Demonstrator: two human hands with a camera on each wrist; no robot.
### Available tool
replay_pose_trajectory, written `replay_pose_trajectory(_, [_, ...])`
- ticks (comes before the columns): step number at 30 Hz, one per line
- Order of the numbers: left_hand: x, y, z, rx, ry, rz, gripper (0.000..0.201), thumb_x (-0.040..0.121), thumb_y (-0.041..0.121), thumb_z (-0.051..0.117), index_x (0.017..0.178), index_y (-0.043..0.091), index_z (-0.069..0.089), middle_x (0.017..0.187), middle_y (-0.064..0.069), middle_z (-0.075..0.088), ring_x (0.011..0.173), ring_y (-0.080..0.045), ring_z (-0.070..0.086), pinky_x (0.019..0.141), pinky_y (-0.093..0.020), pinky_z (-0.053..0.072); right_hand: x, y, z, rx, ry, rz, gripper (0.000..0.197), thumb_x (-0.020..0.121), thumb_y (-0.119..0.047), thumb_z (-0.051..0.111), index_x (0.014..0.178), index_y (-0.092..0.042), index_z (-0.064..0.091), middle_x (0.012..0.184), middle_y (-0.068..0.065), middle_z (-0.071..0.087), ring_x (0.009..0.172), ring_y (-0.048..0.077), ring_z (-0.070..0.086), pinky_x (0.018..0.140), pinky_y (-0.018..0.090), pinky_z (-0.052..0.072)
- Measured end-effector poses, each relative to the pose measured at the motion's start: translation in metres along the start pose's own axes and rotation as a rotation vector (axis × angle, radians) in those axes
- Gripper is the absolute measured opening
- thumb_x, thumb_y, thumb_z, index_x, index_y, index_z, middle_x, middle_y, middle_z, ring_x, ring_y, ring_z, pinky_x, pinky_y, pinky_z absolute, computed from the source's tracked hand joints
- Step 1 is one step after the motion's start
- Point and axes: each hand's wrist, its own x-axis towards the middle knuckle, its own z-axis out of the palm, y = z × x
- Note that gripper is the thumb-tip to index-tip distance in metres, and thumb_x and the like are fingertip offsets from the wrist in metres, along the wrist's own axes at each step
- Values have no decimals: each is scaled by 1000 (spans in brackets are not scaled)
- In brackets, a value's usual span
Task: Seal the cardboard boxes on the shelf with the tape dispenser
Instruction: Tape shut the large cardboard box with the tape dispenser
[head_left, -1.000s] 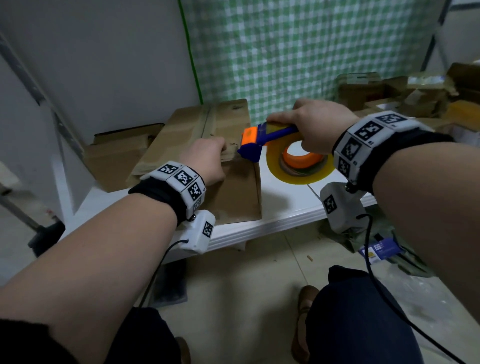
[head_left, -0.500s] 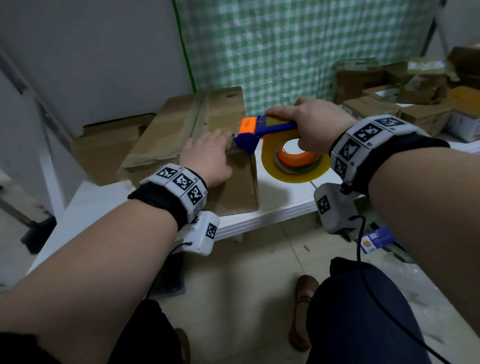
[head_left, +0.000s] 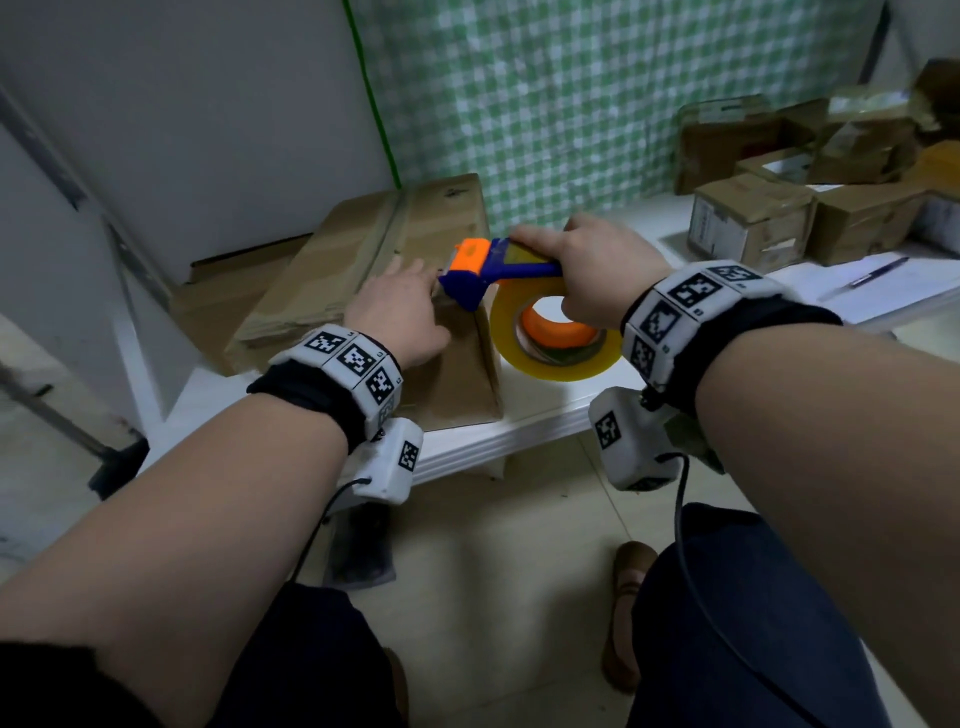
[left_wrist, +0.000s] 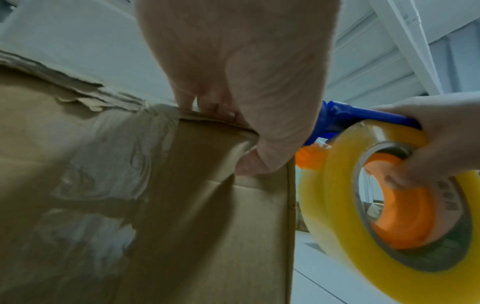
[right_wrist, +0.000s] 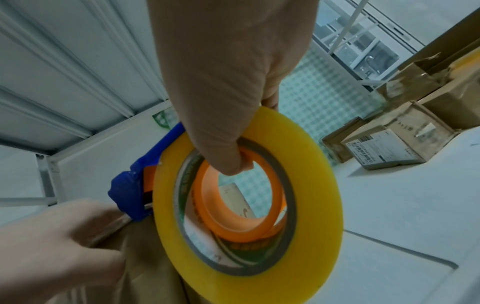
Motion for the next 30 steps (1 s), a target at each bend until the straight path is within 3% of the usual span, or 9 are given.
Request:
replay_pose_trajectory(4, [0,1,4,-31,15,6,60,75,22,63,133,14,46,138,-13,47,125,-29,46,100,-41,42,-5,8,7,44,6,-18,79,81,-11,58,143,-45,24,102,6,47,88,30,56,70,36,47])
replay_pose_trajectory(11, [2,1,7,4,-12,-28,80,80,28,61,150,16,24,155,-5,27,139,-24,31,112,-35,31,-16,42,13,100,8,-13,80,79,-11,61,143,-46,28,104,6,49,90,29,55,71,37,48])
replay_pose_trajectory(15, [1,3,4,25,-18,-37,80,81,28,60,150,15,23,155,-5,25,140,-22,29,112,-31,26,-28,66,23,117,1,37,81,79,-12,62,142,-47,27,109,6,50,94,29,56,69,36,48])
replay_pose_trajectory(23, [2,6,-2,46,-67,-46,78,82,28,61,150,14,24,155,-6,26,139,-23,31,111,-30,27,-34,78,38,154,-24,30,86,77,-15,66,144,-46,22,111,7,49,95,29,55,77,41,51])
replay_pose_trajectory(30, [5,8,-7,38,-114,-63,81,80,30,64,149,14,25,153,-8,30,137,-25,34,108,-30,31,-41,86,42,91,-61,23,81,78,-13,61,143,-47,25,110,6,50,88,27,56,68,36,48])
